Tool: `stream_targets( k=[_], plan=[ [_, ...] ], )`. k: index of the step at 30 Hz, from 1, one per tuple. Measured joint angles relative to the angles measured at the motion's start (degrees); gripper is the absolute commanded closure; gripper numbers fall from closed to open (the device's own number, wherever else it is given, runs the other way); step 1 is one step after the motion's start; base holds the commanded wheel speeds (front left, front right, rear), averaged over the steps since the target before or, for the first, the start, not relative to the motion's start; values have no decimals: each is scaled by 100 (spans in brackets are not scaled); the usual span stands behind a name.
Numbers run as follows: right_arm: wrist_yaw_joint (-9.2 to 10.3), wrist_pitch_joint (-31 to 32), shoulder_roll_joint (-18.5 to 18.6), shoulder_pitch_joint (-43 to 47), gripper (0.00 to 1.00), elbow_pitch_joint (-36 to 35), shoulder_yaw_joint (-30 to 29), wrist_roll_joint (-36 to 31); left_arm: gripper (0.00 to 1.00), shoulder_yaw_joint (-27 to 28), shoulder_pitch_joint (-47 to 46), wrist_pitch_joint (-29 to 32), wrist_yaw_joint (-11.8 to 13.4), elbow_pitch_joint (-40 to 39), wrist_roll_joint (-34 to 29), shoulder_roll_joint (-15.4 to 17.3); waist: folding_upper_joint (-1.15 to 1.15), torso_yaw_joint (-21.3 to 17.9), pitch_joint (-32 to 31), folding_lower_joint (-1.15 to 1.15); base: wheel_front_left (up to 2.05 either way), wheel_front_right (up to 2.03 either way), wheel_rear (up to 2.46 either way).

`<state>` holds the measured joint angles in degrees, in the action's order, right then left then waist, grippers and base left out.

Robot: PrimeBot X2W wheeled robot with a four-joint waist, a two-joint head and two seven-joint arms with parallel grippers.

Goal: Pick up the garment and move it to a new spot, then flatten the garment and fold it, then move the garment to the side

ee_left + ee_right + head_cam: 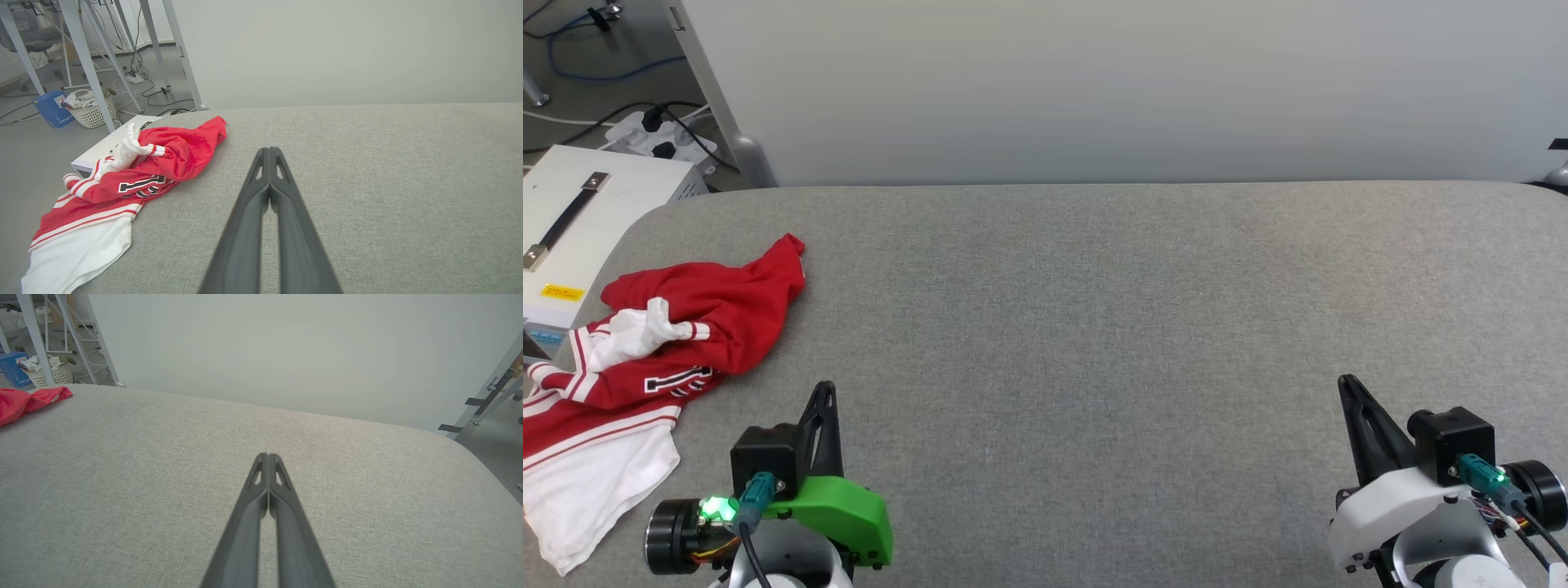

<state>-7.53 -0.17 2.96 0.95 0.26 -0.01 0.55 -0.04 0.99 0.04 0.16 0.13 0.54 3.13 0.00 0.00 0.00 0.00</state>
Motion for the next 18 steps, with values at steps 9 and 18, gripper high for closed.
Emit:
stream_targets(
  k=[9, 18],
  plan=[
    [0, 0, 0, 0, 100, 0, 0, 0, 100, -1, 0, 0, 0, 0, 0, 0, 0, 0, 0, 0, 0, 0, 0],
    [0, 0, -1, 0, 100, 0, -2, 0, 100, -2, 0, 0, 0, 0, 0, 0, 0, 0, 0, 0, 0, 0, 0]
  ],
)
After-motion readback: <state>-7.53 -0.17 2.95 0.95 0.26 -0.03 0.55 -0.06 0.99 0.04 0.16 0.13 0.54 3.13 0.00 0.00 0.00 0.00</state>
